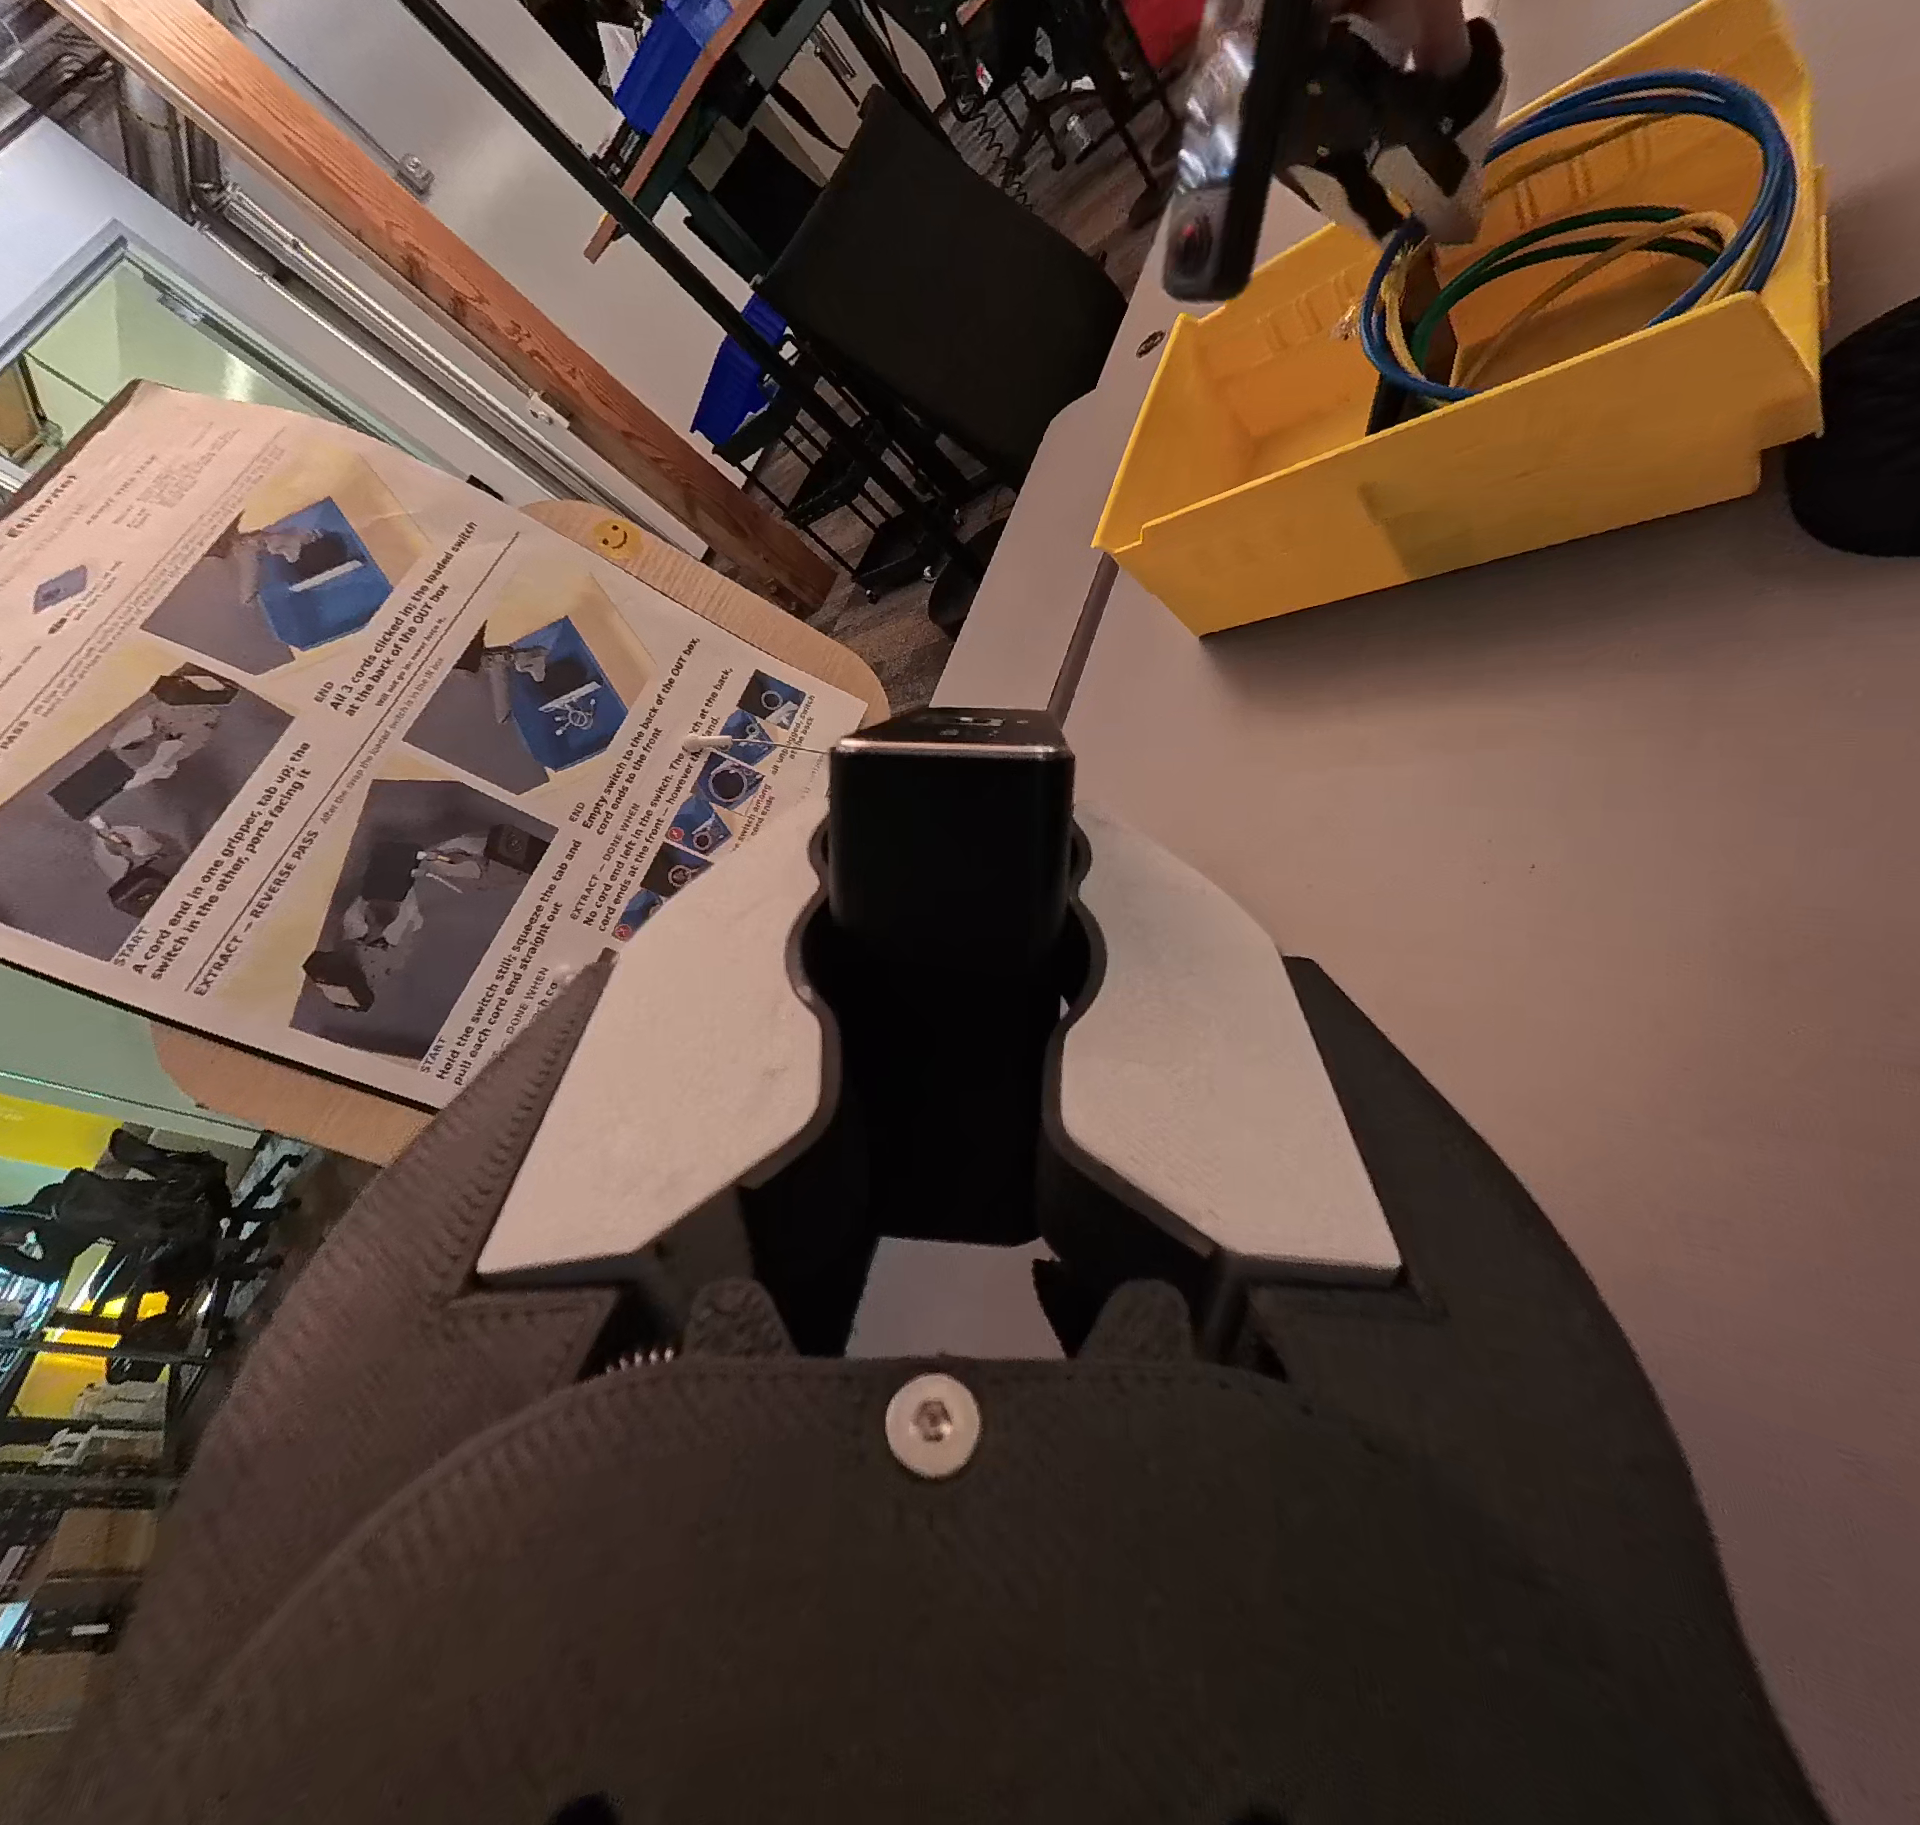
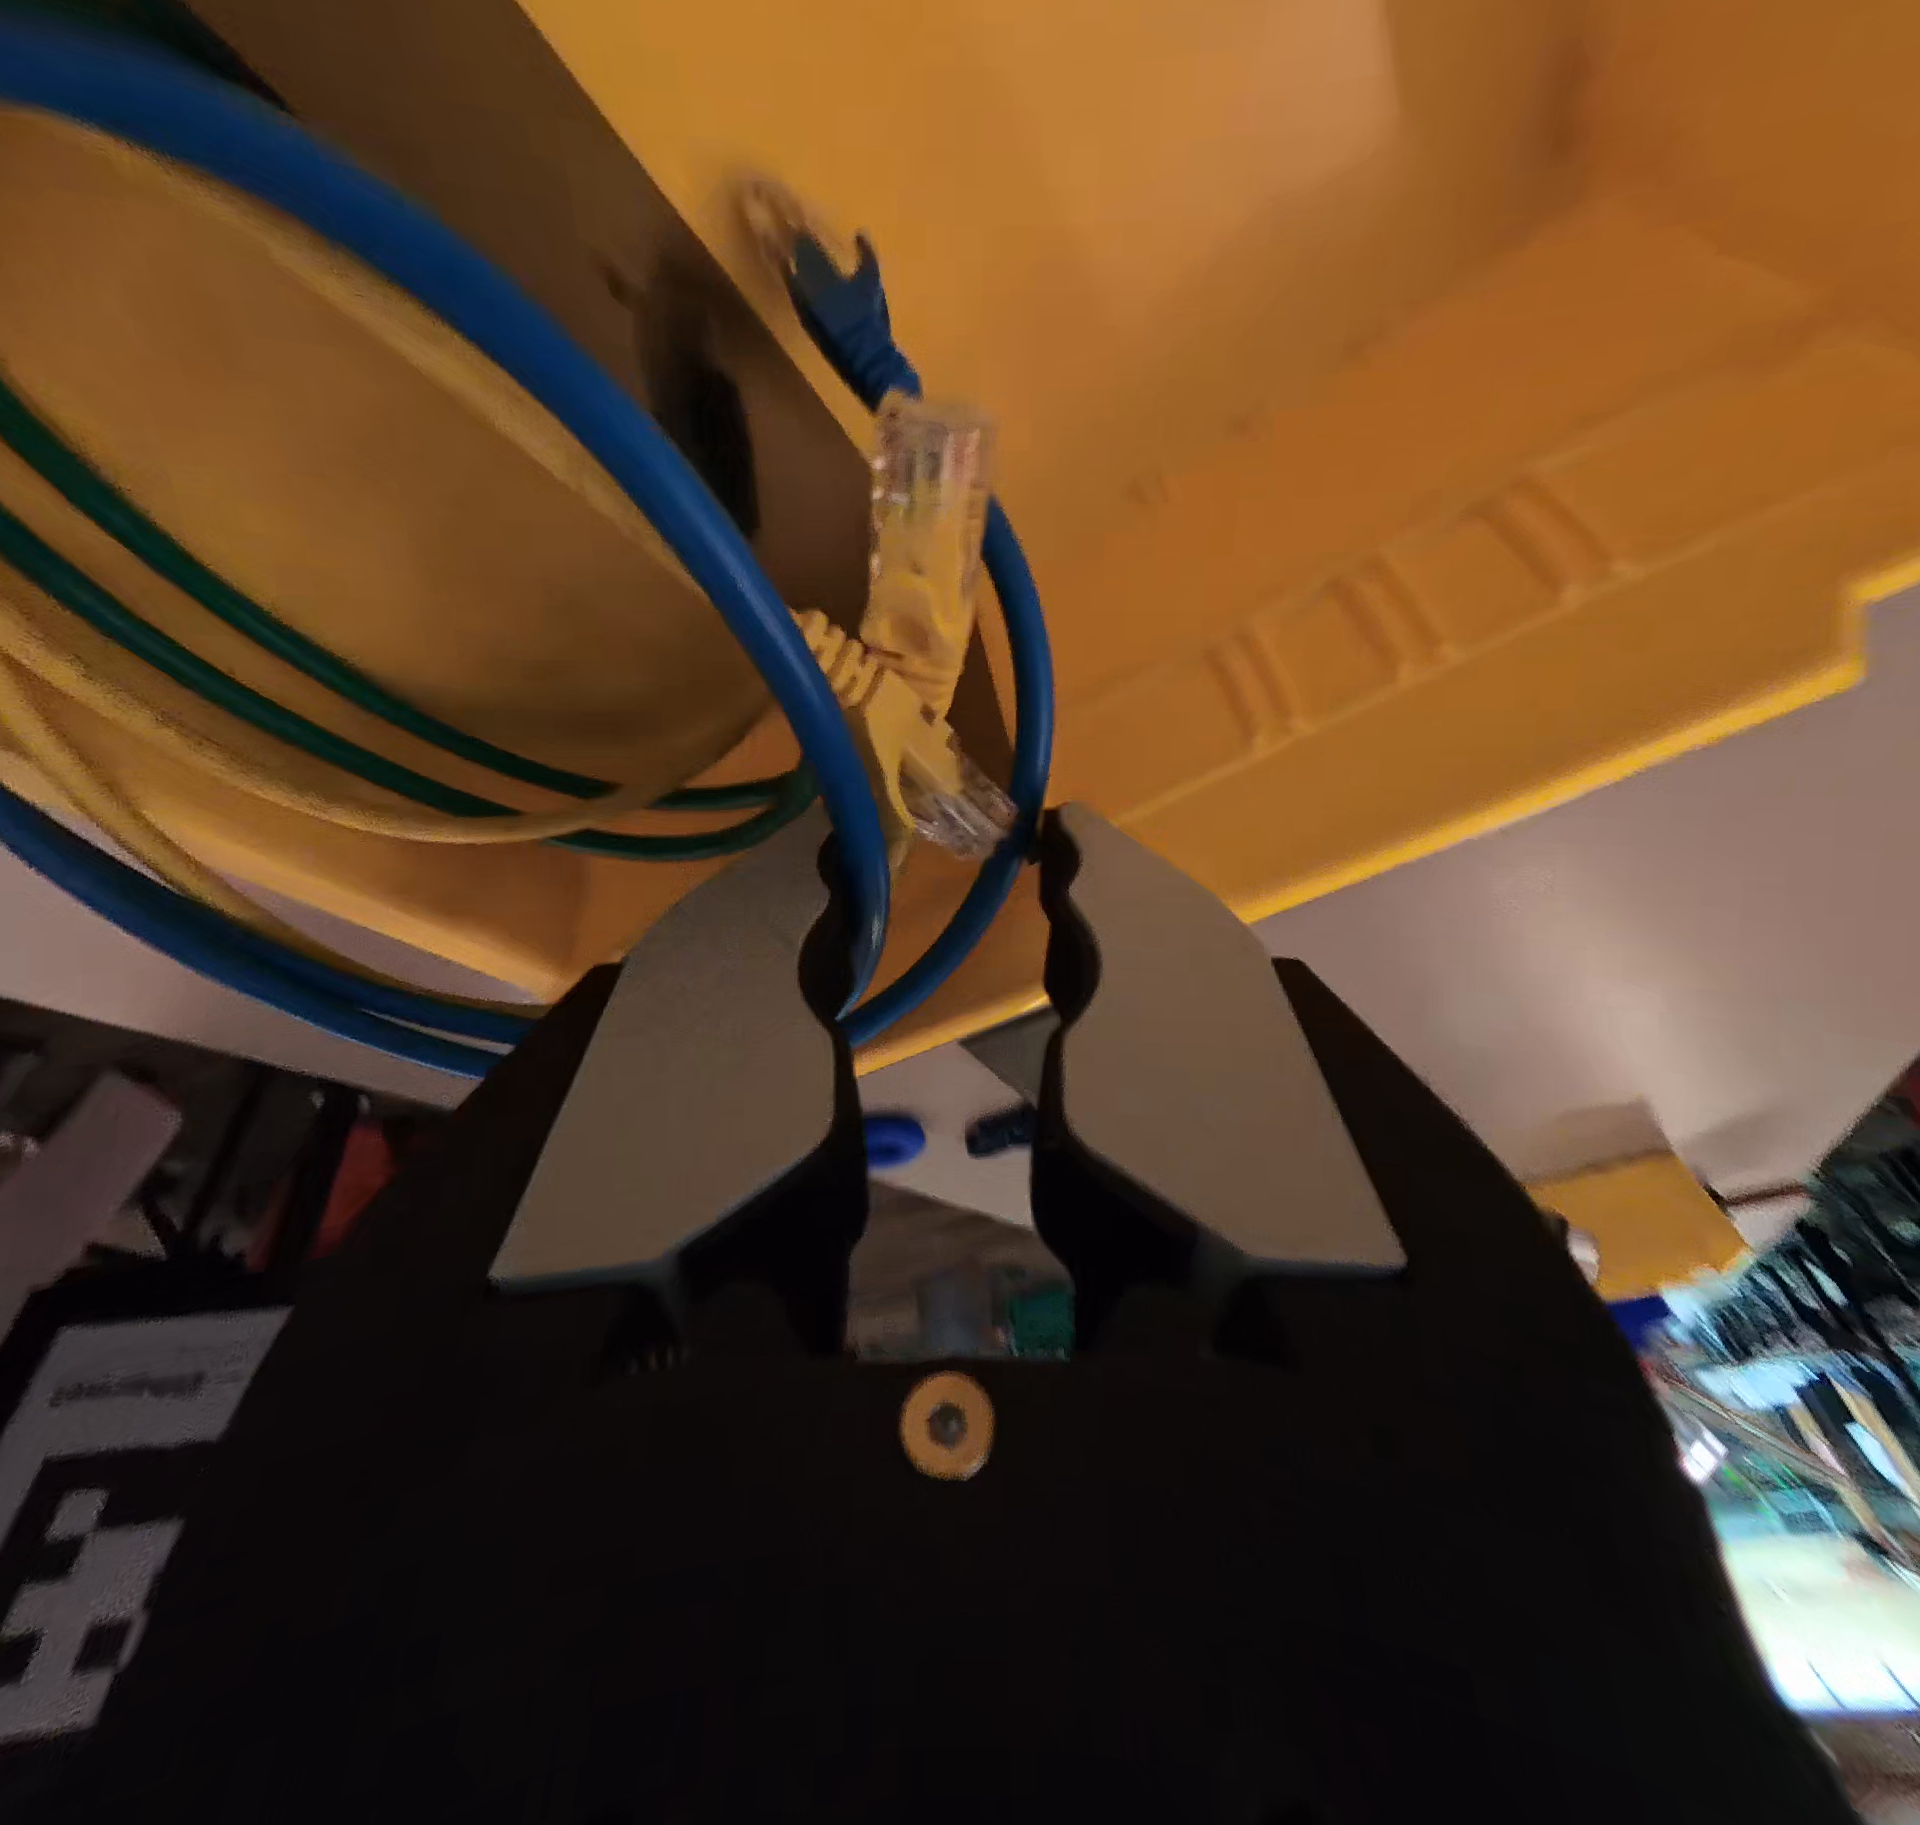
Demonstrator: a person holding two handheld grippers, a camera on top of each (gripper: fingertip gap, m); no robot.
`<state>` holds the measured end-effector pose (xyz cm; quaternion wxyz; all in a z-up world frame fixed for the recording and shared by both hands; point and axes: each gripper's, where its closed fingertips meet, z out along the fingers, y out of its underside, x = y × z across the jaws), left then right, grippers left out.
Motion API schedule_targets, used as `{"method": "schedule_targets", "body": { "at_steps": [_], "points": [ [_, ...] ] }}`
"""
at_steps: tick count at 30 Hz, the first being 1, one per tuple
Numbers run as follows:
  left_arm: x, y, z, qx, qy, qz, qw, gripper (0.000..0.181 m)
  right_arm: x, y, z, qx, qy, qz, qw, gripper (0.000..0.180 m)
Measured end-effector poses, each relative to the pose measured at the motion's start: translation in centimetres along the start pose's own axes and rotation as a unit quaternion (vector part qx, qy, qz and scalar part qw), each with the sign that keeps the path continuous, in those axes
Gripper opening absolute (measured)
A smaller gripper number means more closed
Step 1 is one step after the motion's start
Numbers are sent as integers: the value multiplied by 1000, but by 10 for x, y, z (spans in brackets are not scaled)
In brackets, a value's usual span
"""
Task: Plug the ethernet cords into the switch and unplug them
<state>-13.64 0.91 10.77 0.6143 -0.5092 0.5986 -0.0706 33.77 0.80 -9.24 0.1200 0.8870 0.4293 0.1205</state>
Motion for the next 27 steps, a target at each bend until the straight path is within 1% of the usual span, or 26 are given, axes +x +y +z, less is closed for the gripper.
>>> {"method": "schedule_targets", "body": {
  "at_steps": [1,3,5,7,10,12,15,17,19,21,24,25,27],
  "points": [
    [0,1,1,-1,1,-1,1000,37,1,1,4,-14,16,-11,1000,32],
    [1,3,3,-6,2,0,1000,37,8,3,2,-45,59,-35,997,16],
    [2,4,5,-9,4,1,1000,37,7,7,-5,-76,77,-40,993,17],
    [3,4,6,-10,4,2,1000,37,6,6,-16,-71,94,-34,992,16],
    [3,3,5,-9,5,2,1000,37,-2,-3,-36,-1,100,-22,995,15],
    [4,3,5,-8,5,2,1000,37,-12,-11,-54,79,96,-33,992,14],
    [4,1,4,-6,4,5,1000,37,-22,-16,-81,203,103,-53,972,14],
    [4,-1,3,-4,4,5,1000,37,-31,-16,-94,284,89,-50,954,13],
    [4,-2,2,-1,3,5,1000,37,-32,-9,-101,341,81,-37,936,13],
    [4,-2,2,-1,3,4,1000,37,-33,-2,-102,378,71,-23,923,13],
    [5,-2,3,0,5,4,1000,37,-42,-2,-101,425,47,-35,903,13],
    [6,-2,4,-1,7,4,1000,37,-43,-4,-97,425,38,-41,904,13],
    [8,-1,7,-4,8,6,1000,37,-40,-6,-78,374,32,-45,926,13]
  ]
}}
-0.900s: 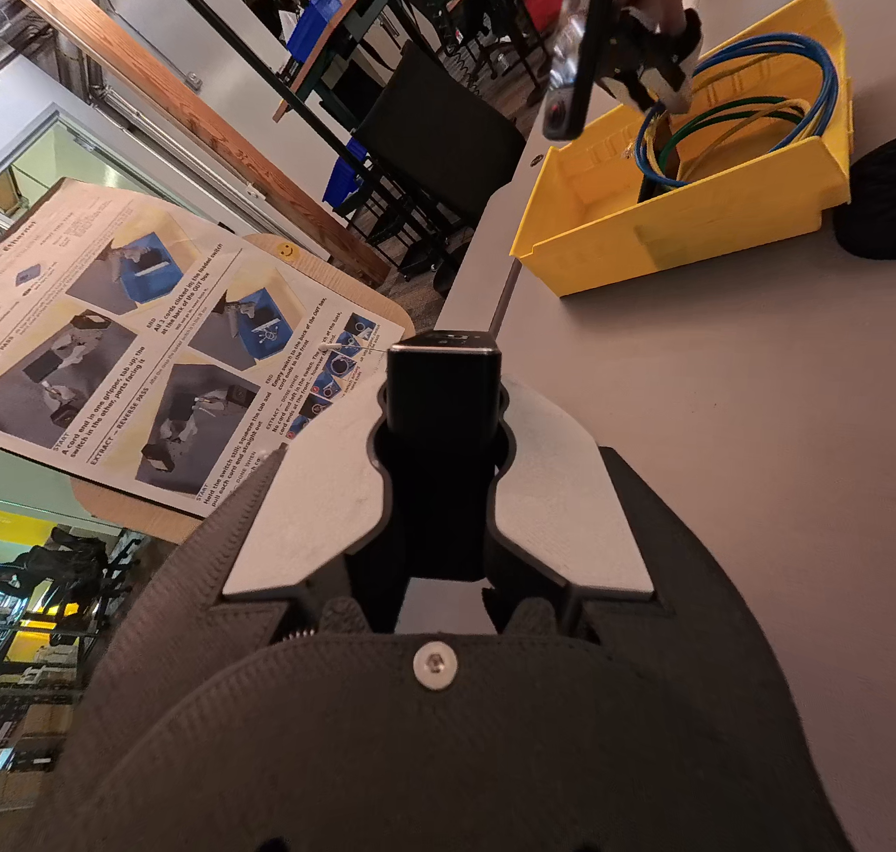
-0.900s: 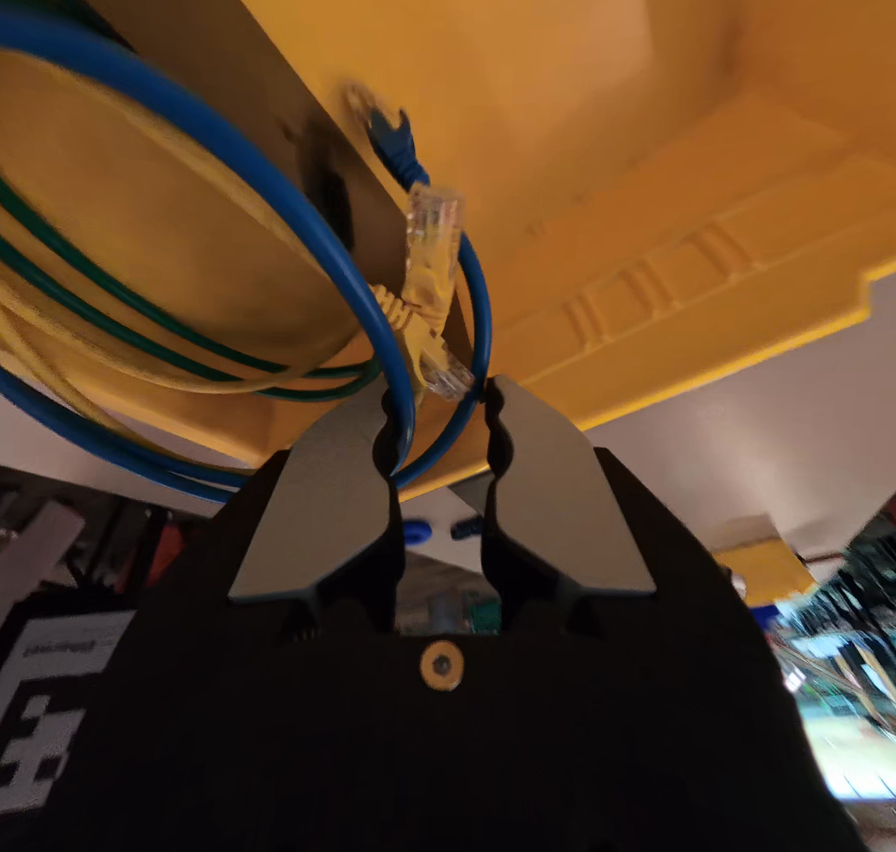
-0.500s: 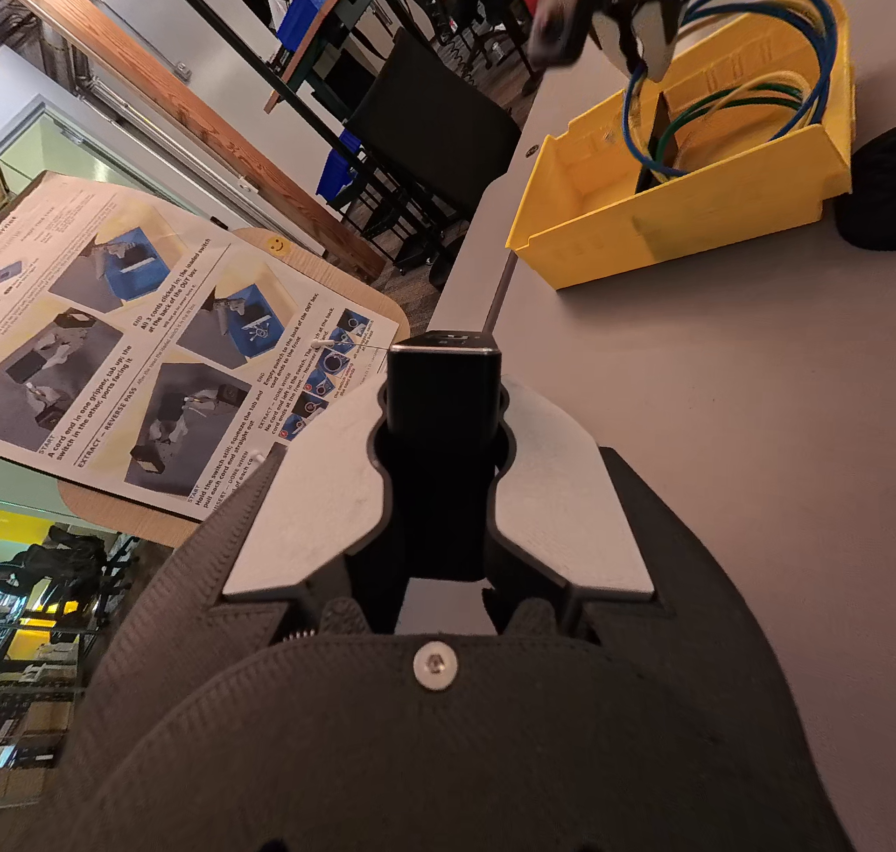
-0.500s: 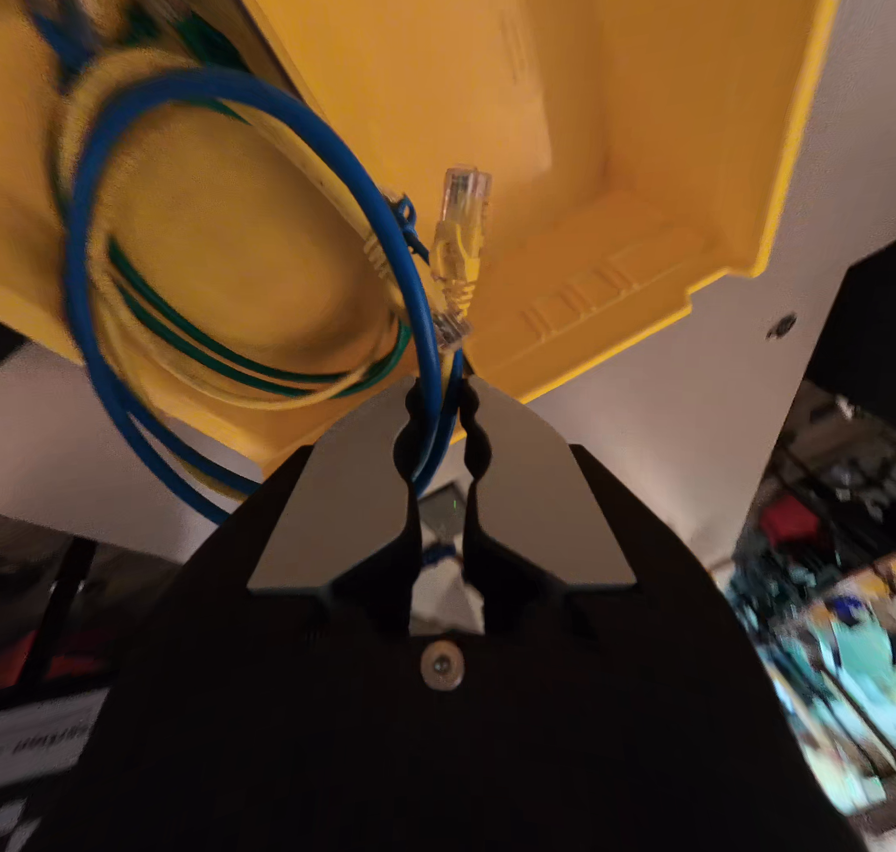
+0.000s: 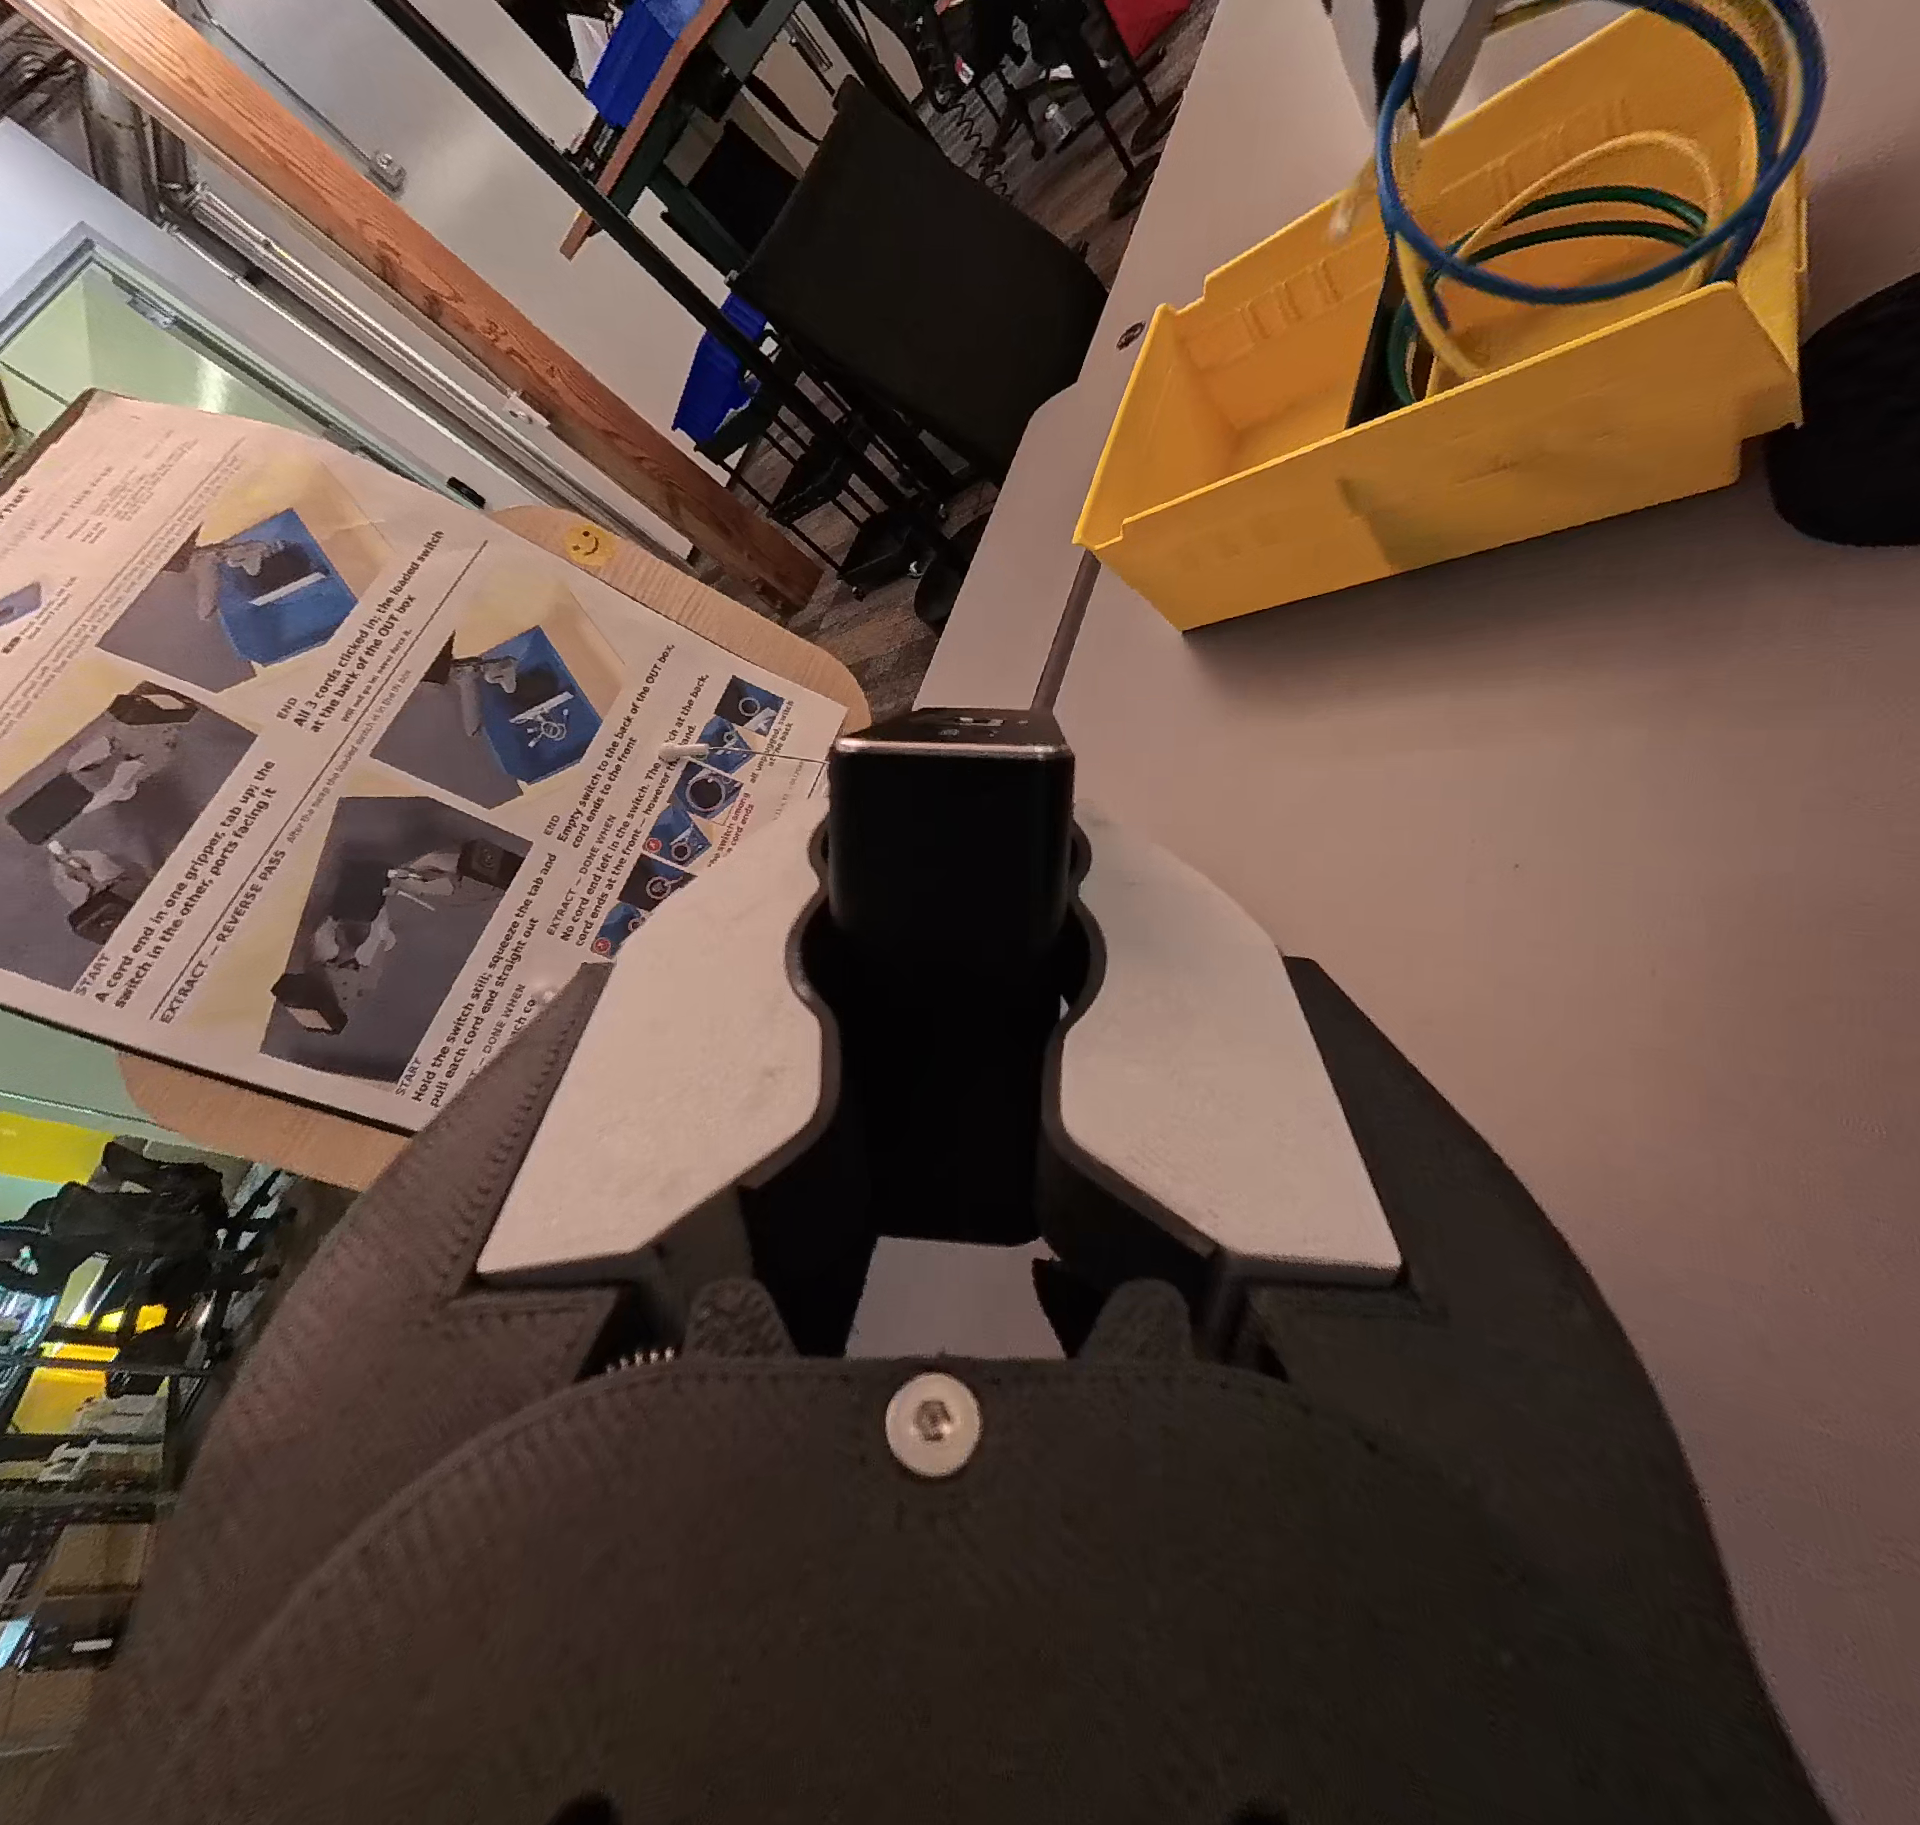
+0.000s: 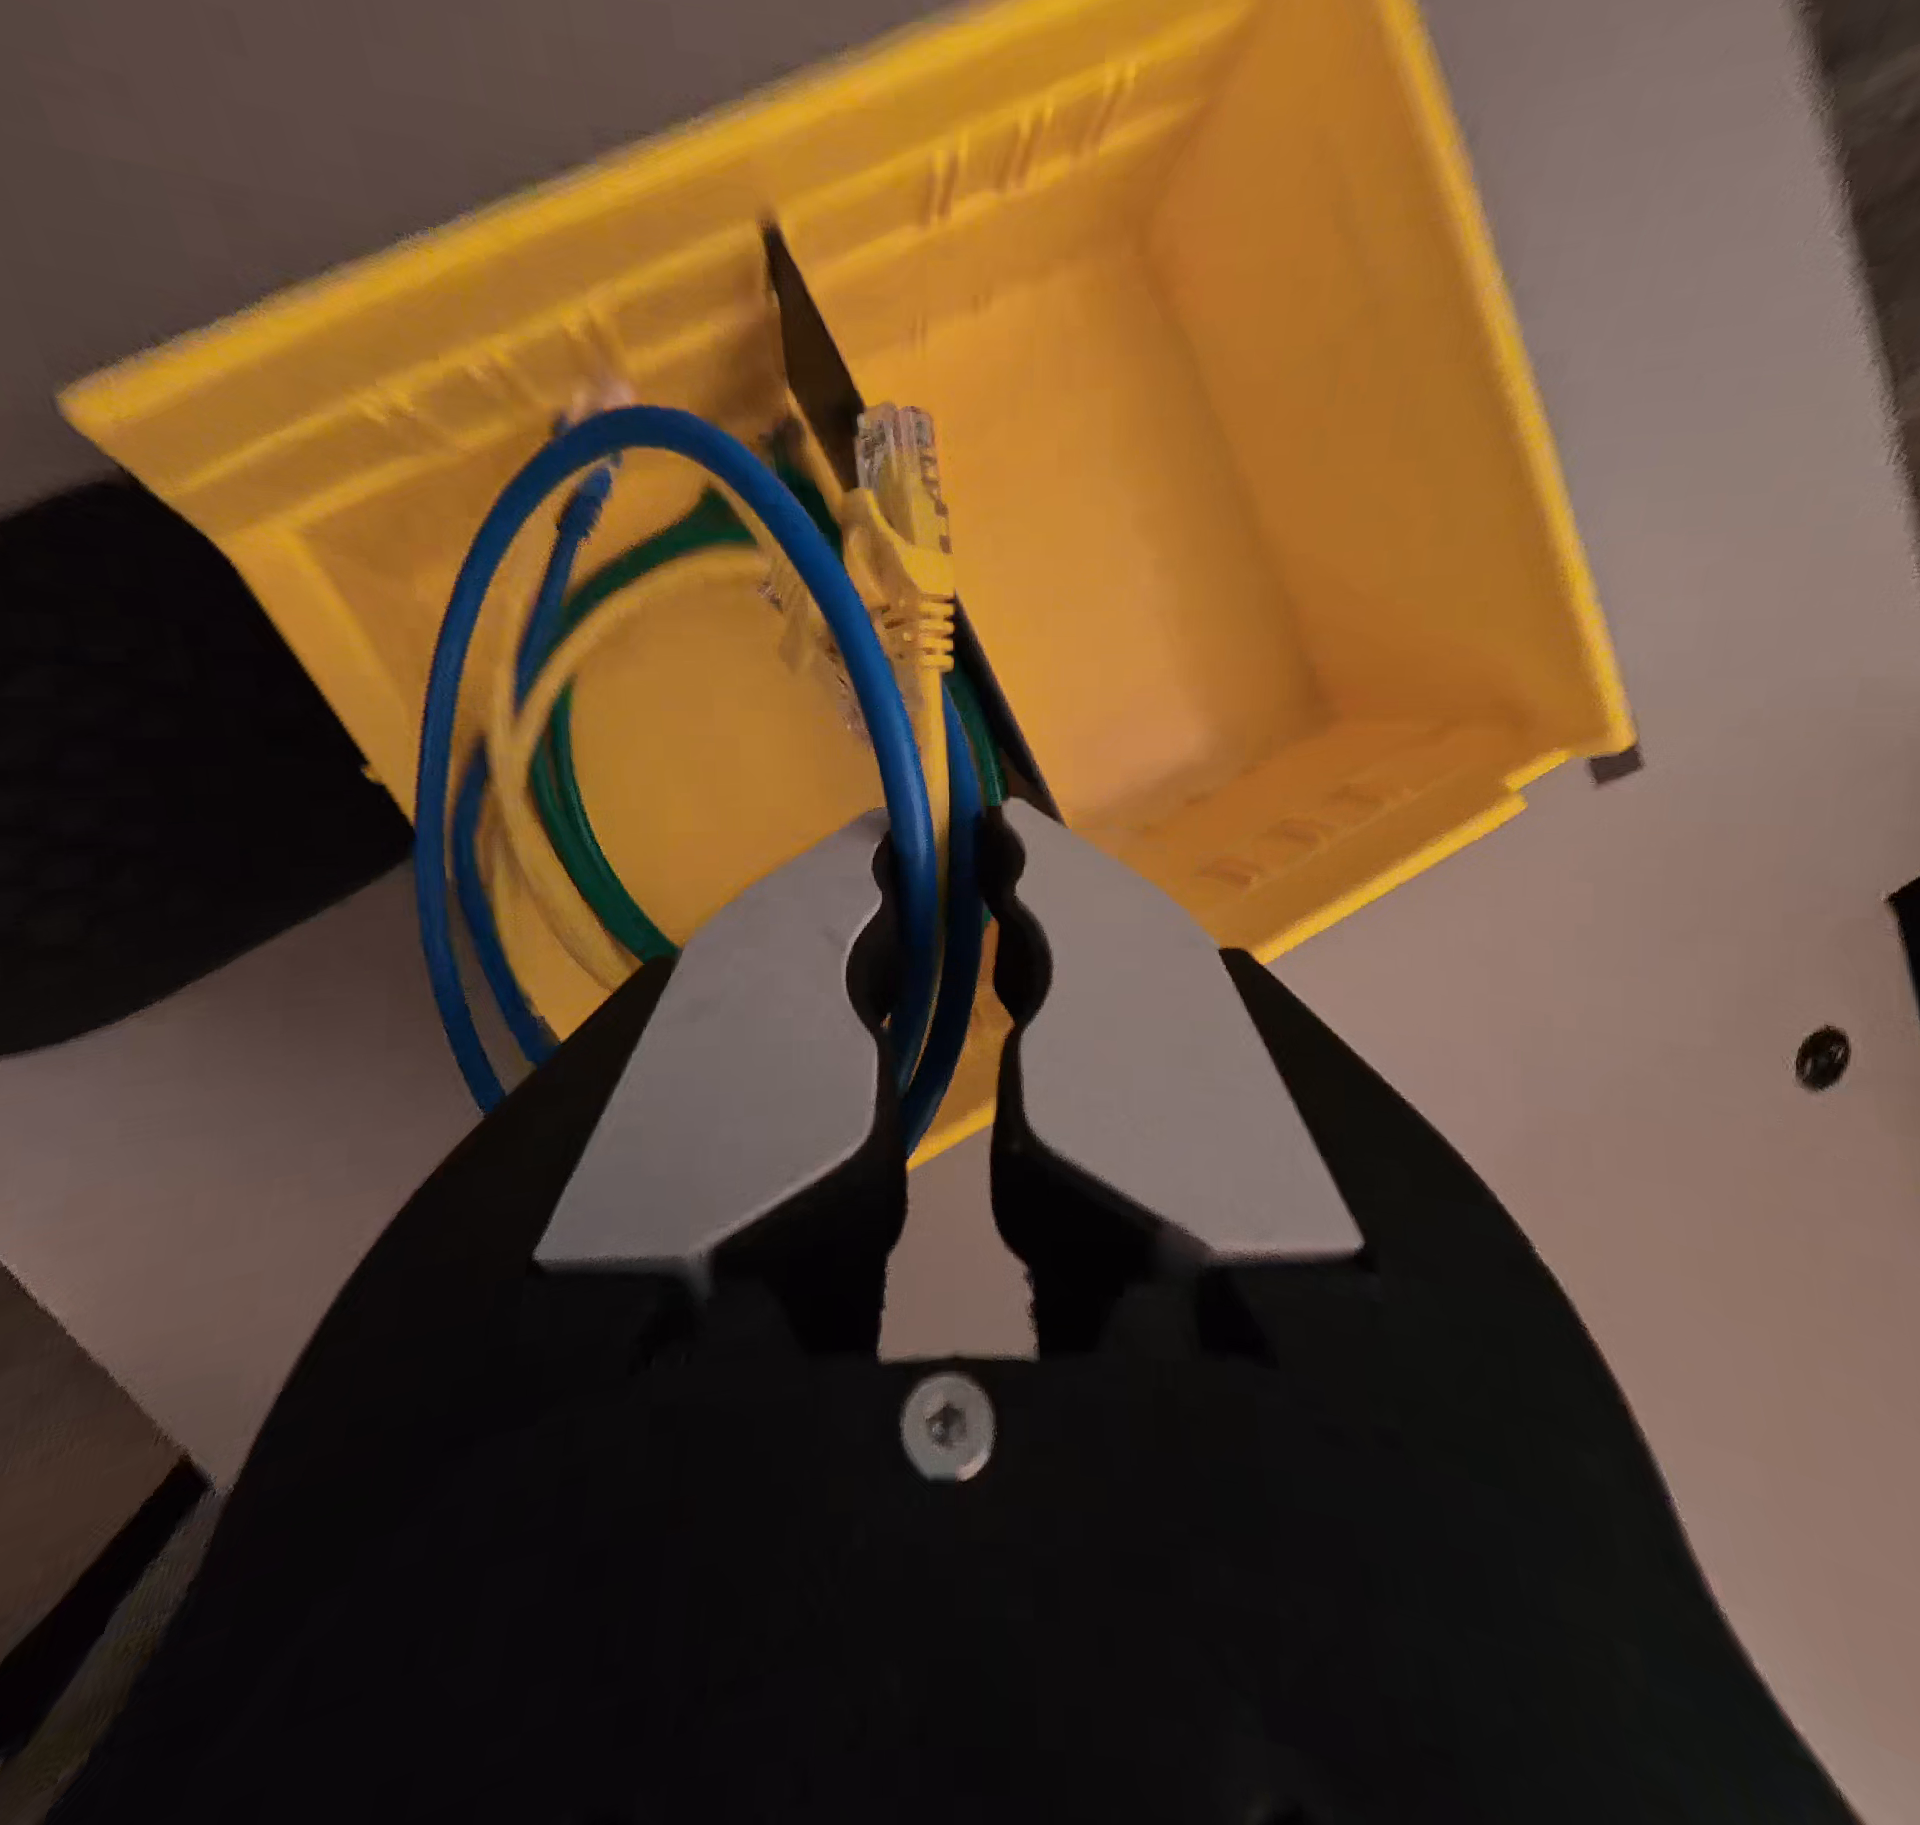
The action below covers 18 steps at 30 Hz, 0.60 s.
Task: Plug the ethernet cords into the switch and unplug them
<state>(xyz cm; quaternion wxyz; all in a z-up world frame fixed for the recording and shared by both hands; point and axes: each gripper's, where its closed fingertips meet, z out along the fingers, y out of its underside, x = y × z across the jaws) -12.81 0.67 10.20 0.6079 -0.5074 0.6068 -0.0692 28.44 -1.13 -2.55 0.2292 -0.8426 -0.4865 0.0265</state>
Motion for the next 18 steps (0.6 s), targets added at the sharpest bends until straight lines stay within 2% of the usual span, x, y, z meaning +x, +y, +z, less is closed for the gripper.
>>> {"method": "schedule_targets", "body": {
  "at_steps": [5,8,11,15,18],
  "points": [
    [5,0,5,-4,4,4,1000,37,14,39,50,-200,-14,-25,979,13],
    [5,1,5,-5,5,4,1000,37,10,49,63,-257,-31,-29,965,14],
    [4,1,4,-2,7,0,1000,37,17,37,60,-220,11,-40,975,17],
    [7,-2,4,14,25,-16,999,37,30,13,24,-177,91,-49,979,24],
    [13,-7,3,32,49,-30,998,37,26,-38,-16,-93,155,-56,982,33]
  ]
}}
